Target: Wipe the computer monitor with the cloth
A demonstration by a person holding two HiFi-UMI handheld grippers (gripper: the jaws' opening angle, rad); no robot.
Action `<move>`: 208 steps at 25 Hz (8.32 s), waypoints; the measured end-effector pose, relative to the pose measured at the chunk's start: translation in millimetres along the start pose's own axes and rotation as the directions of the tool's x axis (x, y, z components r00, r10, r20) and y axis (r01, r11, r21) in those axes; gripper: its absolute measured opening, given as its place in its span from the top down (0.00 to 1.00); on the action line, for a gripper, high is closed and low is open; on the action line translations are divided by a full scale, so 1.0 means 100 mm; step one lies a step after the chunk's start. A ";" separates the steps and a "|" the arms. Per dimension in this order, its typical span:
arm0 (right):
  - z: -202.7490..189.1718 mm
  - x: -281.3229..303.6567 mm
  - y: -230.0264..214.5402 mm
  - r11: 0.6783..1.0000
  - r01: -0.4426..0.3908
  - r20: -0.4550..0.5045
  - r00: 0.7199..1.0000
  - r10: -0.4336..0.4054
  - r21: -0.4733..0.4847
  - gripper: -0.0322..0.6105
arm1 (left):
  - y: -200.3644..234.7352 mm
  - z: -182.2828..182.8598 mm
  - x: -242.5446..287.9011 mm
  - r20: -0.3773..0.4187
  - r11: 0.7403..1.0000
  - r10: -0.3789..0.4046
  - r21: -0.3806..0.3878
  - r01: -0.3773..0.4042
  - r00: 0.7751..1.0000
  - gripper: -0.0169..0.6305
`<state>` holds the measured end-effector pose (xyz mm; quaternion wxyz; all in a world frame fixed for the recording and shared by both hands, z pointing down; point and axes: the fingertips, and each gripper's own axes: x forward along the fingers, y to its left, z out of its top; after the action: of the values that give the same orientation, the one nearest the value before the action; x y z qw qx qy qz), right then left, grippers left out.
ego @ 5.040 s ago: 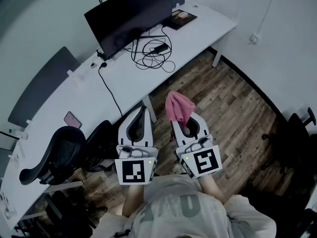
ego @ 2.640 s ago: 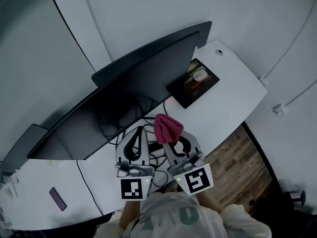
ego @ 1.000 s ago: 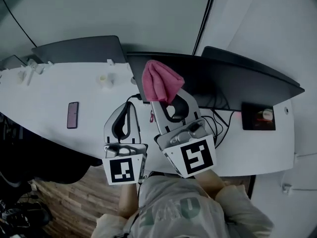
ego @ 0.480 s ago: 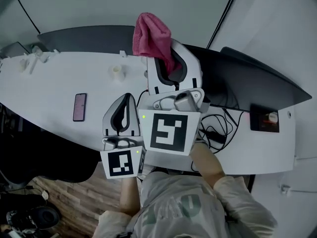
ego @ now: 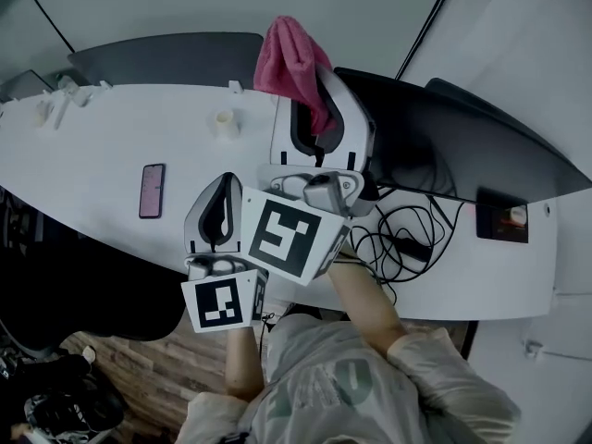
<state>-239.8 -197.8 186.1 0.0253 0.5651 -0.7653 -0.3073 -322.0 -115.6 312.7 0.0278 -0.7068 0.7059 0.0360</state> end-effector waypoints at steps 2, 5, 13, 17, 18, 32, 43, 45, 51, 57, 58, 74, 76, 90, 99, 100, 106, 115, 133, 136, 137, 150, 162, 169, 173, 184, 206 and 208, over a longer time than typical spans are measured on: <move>-0.07 -0.05 0.02 0.999 0.035 0.009 0.999 -0.035 -0.013 0.86 | 0.05 -0.06 0.01 -0.010 1.000 0.006 0.002 -0.006 1.000 0.95; -0.25 -0.13 0.07 0.999 0.053 -0.006 0.999 -0.053 0.004 0.86 | 0.11 -0.15 0.04 -0.032 1.000 0.014 -0.002 -0.014 0.999 0.95; -0.86 -0.29 0.41 0.999 0.045 -0.095 0.994 -0.045 -0.003 0.86 | 0.17 -0.50 0.02 -0.109 1.000 0.024 0.007 -0.023 0.994 0.95; -1.22 -0.35 0.63 1.000 -0.005 -0.161 0.987 0.004 -0.006 0.86 | 0.22 -0.61 0.06 -0.113 1.000 0.029 0.004 -0.029 0.993 0.95; -1.31 -0.37 0.68 1.000 -0.016 -0.179 0.984 0.015 -0.006 0.86 | 0.23 -0.63 0.06 -0.113 1.000 0.031 0.006 -0.031 0.993 0.95; -2.49 -0.86 1.30 0.990 -0.138 -0.379 0.918 0.116 -0.030 0.86 | 0.21 -1.18 -0.01 -0.232 0.997 0.046 0.072 -0.030 0.972 0.95; -2.92 -1.03 1.55 0.979 -0.193 -0.463 0.864 0.198 0.059 0.86 | 0.31 -1.31 -0.35 -0.267 0.995 0.101 0.054 -0.090 0.958 0.95; -3.00 -1.11 1.63 0.969 -0.234 -0.480 0.843 0.244 0.083 0.86 | 0.31 -1.31 -0.37 -0.265 0.994 0.108 0.050 -0.098 0.958 0.95; -3.27 -1.47 1.71 0.927 -0.245 -0.542 0.757 0.365 0.283 0.86 | 0.27 -1.23 -0.35 -0.244 0.995 0.096 0.042 -0.088 0.965 0.95; -3.64 -1.57 1.75 0.700 0.031 -0.558 0.630 0.541 0.713 0.86 | 0.21 -1.22 -0.31 -0.241 0.997 0.073 0.034 -0.067 0.968 0.95; -3.68 -1.56 1.75 0.656 0.080 -0.551 0.624 0.554 0.751 0.86 | 0.20 -1.23 -0.32 -0.242 0.997 0.071 0.031 -0.065 0.968 0.95; -3.52 -1.17 1.55 0.749 -0.040 -0.502 0.718 0.482 0.662 0.86 | 0.13 -1.26 -0.42 -0.249 0.999 0.053 0.008 -0.052 0.967 0.95; -3.52 -1.19 1.49 0.745 -0.029 -0.506 0.716 0.481 0.667 0.86 | 0.09 -1.25 -0.43 -0.252 0.999 0.051 0.012 -0.050 0.966 0.95; -4.04 -1.61 0.36 0.781 0.137 -0.626 0.688 0.367 0.609 0.86 | -0.68 -1.12 -0.20 -0.235 0.999 -0.048 0.003 0.050 0.971 0.95; -4.55 -2.04 -0.74 0.780 0.264 -0.685 0.676 0.270 0.567 0.86 | -1.70 -1.10 0.08 -0.208 0.986 -0.167 -0.023 0.166 0.964 0.95; -4.62 -2.10 -0.89 0.780 0.286 -0.695 0.674 0.250 0.557 0.86 | -1.83 -1.11 0.10 -0.207 0.984 -0.180 -0.029 0.178 0.962 0.95; -5.03 -2.43 -1.80 0.776 0.389 -0.740 0.657 0.143 0.496 0.86 | -2.63 -1.17 0.22 -0.206 0.962 -0.272 -0.048 0.268 0.940 0.95; -5.49 -2.86 -2.88 0.790 0.465 -0.775 0.632 0.021 0.401 0.86 | -3.58 -1.21 0.37 -0.198 0.923 -0.385 -0.057 0.382 0.901 0.95; -5.81 -3.16 -3.60 0.841 0.447 -0.786 0.617 -0.045 0.303 0.86 | -4.09 -1.17 0.43 -0.208 0.900 -0.431 -0.027 0.435 0.878 0.95; -5.77 -3.19 -3.53 0.857 0.421 -0.792 0.610 -0.025 0.297 0.86 | -4.13 -1.12 0.42 -0.201 0.895 -0.442 -0.038 0.444 0.874 0.95; -5.75 -3.22 -3.49 0.863 0.411 -0.795 0.607 -0.017 0.294 0.86 | -4.16 -1.10 0.41 -0.198 0.892 -0.449 -0.044 0.450 0.871 0.95; -5.48 -3.53 -4.30 0.680 0.619 -0.740 0.652 -0.166 0.392 0.86 | -4.53 -0.73 0.49 -0.096 0.837 -0.547 -0.022 0.547 0.832 0.95; -5.51 -3.15 -4.03 0.667 0.472 -0.636 0.772 0.002 0.576 0.86 | -4.54 -0.62 0.54 -0.072 0.845 -0.534 -0.004 0.535 0.842 0.95; -5.52 -3.11 -3.98 0.679 0.427 -0.612 0.790 0.040 0.596 0.86 | -4.57 -0.64 0.49 -0.081 0.841 -0.540 0.000 0.541 0.838 0.95; -5.51 -3.08 -3.97 0.696 0.407 -0.607 0.793 0.053 0.592 0.86 | -4.65 -0.62 0.45 -0.079 0.830 -0.556 -0.001 0.558 0.827 0.95; -4.93 -2.88 -4.31 0.782 0.301 -0.501 0.865 0.018 0.547 0.86 | -4.89 -0.43 0.34 -0.032 0.797 -0.603 0.013 0.604 0.797 0.95; -2.64 -2.17 -5.56 0.969 0.154 -0.200 0.973 -0.115 0.194 0.86 | -5.34 0.88 0.18 0.195 0.720 -0.691 0.098 0.688 0.696 0.95; -2.60 -2.15 -5.56 0.975 0.140 -0.207 0.973 -0.103 0.172 0.86 | -5.31 0.97 0.16 0.213 0.723 -0.687 0.101 0.684 0.695 0.95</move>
<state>410.0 -219.4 185.3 0.0291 0.6386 -0.7481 -0.1782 207.5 -121.4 209.0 0.1276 -0.9090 0.3835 0.1016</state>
